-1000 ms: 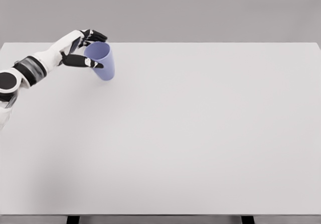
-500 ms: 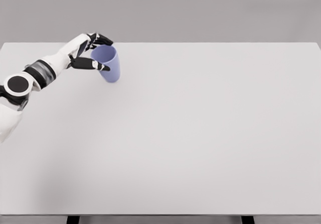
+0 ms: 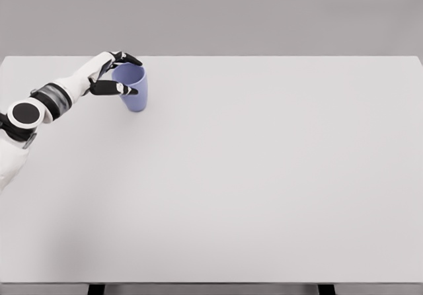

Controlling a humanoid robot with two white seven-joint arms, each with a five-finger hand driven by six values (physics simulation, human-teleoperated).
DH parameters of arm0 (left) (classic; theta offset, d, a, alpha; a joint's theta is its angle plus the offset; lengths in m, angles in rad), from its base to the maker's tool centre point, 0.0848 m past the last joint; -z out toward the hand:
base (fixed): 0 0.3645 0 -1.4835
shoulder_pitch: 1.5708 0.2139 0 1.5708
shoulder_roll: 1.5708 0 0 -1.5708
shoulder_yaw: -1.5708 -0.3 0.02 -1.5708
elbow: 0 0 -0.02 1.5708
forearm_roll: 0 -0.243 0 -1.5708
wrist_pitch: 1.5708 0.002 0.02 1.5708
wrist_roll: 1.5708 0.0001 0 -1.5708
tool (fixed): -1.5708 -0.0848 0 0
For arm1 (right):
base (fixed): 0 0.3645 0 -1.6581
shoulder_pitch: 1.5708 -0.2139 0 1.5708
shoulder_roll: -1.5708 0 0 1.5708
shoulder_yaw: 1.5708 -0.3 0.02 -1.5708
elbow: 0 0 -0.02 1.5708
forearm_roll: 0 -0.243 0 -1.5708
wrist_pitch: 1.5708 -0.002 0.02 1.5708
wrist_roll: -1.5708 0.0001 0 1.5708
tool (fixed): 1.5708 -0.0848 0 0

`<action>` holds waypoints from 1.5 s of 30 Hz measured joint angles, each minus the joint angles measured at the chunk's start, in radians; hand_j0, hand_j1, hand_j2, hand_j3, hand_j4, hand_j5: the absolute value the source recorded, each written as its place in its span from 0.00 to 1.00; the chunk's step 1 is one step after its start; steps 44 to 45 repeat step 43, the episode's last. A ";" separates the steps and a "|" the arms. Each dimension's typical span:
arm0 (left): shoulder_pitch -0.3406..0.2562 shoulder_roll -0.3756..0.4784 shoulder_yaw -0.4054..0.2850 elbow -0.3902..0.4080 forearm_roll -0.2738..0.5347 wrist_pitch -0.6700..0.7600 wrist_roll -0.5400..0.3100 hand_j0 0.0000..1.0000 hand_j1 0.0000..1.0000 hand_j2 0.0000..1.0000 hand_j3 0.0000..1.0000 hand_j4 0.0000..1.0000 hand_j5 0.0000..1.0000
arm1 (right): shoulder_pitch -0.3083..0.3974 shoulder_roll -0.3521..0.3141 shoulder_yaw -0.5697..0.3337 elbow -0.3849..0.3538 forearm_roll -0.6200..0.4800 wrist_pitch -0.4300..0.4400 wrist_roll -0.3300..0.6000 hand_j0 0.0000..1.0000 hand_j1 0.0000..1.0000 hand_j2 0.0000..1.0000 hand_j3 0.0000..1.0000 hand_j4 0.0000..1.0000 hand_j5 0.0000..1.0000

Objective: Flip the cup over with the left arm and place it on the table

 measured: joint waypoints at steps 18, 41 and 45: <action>0.003 0.007 -0.004 0.001 -0.048 0.001 0.001 1.00 1.00 1.00 1.00 1.00 1.00 | 0.000 0.000 0.000 0.000 0.000 0.000 0.000 1.00 1.00 1.00 1.00 1.00 1.00; 0.264 0.335 0.177 -0.431 0.362 -0.268 -0.293 1.00 1.00 1.00 1.00 1.00 1.00 | 0.000 0.000 0.000 0.000 0.000 0.000 0.000 1.00 1.00 1.00 1.00 1.00 1.00; 0.278 0.396 0.197 -0.473 0.442 -0.330 -0.329 1.00 1.00 1.00 1.00 1.00 1.00 | 0.000 0.000 0.000 0.000 0.000 0.000 0.000 1.00 1.00 1.00 1.00 1.00 1.00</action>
